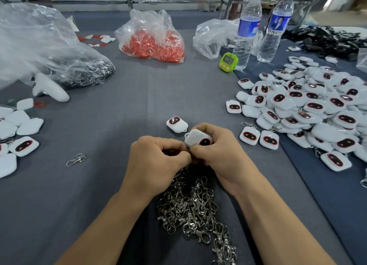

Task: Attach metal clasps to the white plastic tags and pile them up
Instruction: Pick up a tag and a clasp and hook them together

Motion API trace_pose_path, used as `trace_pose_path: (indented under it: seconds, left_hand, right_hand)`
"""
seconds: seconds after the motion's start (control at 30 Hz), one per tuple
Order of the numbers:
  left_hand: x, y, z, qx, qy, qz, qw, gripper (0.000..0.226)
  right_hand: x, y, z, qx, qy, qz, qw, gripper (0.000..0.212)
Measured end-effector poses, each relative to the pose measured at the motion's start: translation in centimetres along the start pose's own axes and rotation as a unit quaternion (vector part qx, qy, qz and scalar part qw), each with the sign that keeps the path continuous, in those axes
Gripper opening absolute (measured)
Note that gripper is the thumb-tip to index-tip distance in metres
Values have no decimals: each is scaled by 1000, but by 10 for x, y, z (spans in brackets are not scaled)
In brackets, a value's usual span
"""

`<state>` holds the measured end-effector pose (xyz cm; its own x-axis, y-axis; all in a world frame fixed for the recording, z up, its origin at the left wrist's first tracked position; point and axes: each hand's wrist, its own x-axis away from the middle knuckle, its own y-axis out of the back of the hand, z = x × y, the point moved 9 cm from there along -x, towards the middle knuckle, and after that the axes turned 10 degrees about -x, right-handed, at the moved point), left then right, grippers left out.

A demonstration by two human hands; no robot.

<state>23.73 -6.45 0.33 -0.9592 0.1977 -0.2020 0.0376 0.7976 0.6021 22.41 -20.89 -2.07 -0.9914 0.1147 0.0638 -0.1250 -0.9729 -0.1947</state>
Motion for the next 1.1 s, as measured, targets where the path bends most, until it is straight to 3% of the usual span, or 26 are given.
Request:
trace_pose_path:
  seconds: [0.13,0.23,0.4,0.7,0.83,0.97,1.1]
  left_hand:
    - [-1,-1,3,13,17,-2,1000,12]
    - [-2,-3,5,27,27,6,999,22]
    - [-7,-6,12,72,44,27,996,16]
    - [-8,-6,11,93,39,69,993,3]
    - [-8,-6,9,111,38,103,988,14]
    - [-7,-8,5,118,32,114,986,5]
    - [-5,-13,6,156,55,101,981,12]
  right_hand:
    - [0,2,-3,-35,-26,8,999,32]
    - [0,3,1,-43,1,-5,999,38]
    - [3,3,16,6,87,-21,996,36]
    - [5,1,21,25,80,10,996,40]
    - [6,-1,25,16,81,28,996,42]
    - [7,-2,26,12,92,36,995,42]
    - [7,-4,28,10,113,30,993,40]
